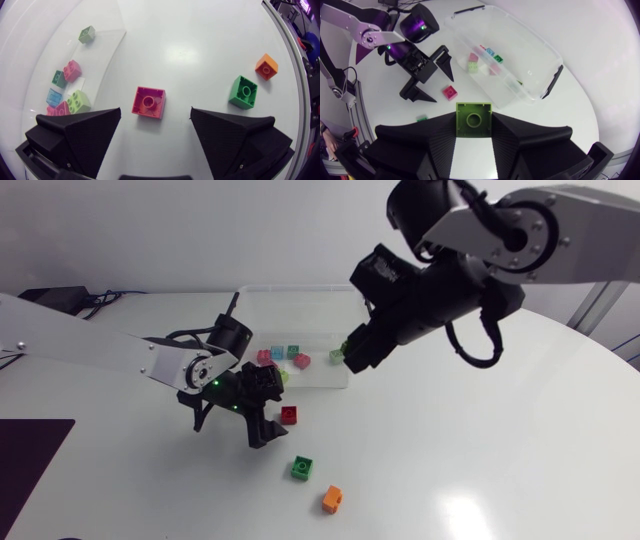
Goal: Place the duplo bricks in the container
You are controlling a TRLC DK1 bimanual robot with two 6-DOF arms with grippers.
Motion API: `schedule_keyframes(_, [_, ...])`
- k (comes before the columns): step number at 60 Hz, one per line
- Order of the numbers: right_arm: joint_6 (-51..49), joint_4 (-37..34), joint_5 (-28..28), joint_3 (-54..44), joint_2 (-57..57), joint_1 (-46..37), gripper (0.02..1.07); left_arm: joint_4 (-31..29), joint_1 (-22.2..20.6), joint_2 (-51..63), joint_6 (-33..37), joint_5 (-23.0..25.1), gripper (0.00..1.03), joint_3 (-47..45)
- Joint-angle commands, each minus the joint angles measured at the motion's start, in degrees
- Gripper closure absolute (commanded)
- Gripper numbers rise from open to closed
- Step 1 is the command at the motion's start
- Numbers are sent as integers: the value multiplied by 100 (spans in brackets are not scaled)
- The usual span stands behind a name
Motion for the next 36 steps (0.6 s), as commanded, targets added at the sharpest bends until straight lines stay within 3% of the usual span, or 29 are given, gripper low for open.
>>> schedule_keyframes(1, [138,-106,13,279,24,-1,87,125,-62,209,195,101,7,266])
schedule_keyframes(9, [235,79,-4,692,350,-106,87,152,-97,481,195,163,10,468])
schedule_keyframes(14, [305,281,-48,955,657,-238,87,134,-123,560,187,172,32,512])
schedule_keyframes(19, [358,536,-57,1245,1079,-335,86,134,-141,560,187,224,75,460])
schedule_keyframes(24, [402,738,-57,1518,1510,-414,84,117,-150,490,187,260,75,337])
schedule_keyframes(28, [472,870,-48,1729,1896,-467,69,117,-150,358,187,260,76,196])
schedule_keyframes(36, [481,966,57,2159,2556,-502,16,-112,0,-310,178,295,76,-33])
